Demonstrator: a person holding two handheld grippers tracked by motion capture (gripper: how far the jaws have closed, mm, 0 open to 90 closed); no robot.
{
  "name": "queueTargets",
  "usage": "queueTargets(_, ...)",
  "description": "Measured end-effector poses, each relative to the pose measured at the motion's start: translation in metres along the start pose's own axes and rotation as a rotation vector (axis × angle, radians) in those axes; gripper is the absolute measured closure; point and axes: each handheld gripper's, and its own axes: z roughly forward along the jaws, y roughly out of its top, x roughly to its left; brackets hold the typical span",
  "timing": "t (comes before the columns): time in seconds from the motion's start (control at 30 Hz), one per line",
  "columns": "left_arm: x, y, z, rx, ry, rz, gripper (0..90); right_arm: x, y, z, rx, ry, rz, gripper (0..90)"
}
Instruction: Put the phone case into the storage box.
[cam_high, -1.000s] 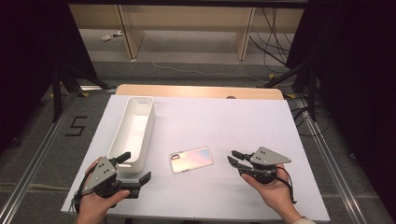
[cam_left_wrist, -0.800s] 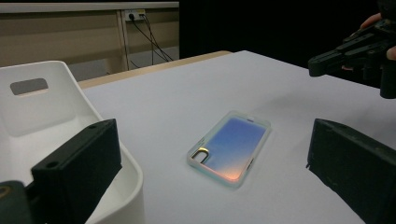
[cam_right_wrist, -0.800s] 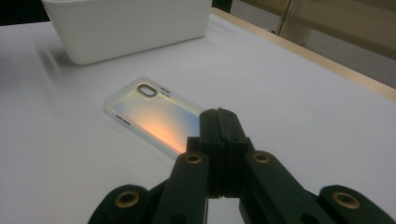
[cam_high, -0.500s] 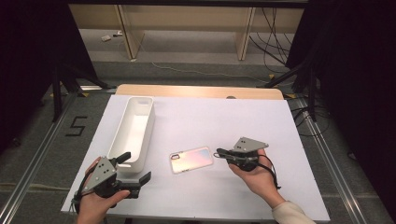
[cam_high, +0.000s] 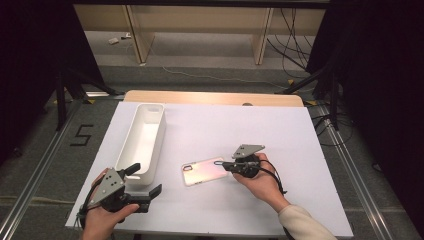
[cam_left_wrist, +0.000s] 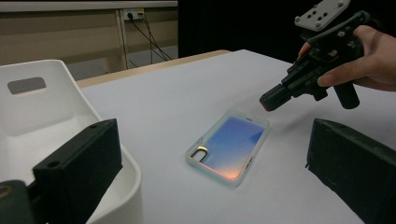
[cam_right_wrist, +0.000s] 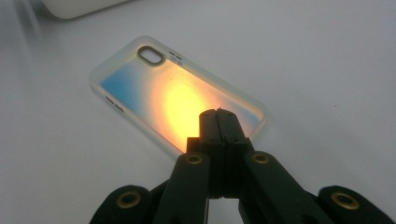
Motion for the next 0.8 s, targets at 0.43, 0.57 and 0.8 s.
queueTargets(0.43, 0.0, 0.0, 0.0, -0.002, 0.002, 0.001, 2.8, 0.0, 0.0, 0.017, 0.071, -0.001, -0.017, 90.0)
queueTargets(0.57, 0.0, 0.0, -0.001, -0.004, 0.0, 0.0, 2.8, 0.002, -0.001, 0.018, 0.085, -0.001, -0.011, 90.0)
queueTargets(0.8, 0.0, 0.0, 0.0, -0.001, -0.001, 0.002, 3.0, 0.0, 0.0, 0.018, 0.101, 0.003, -0.023, 90.0)
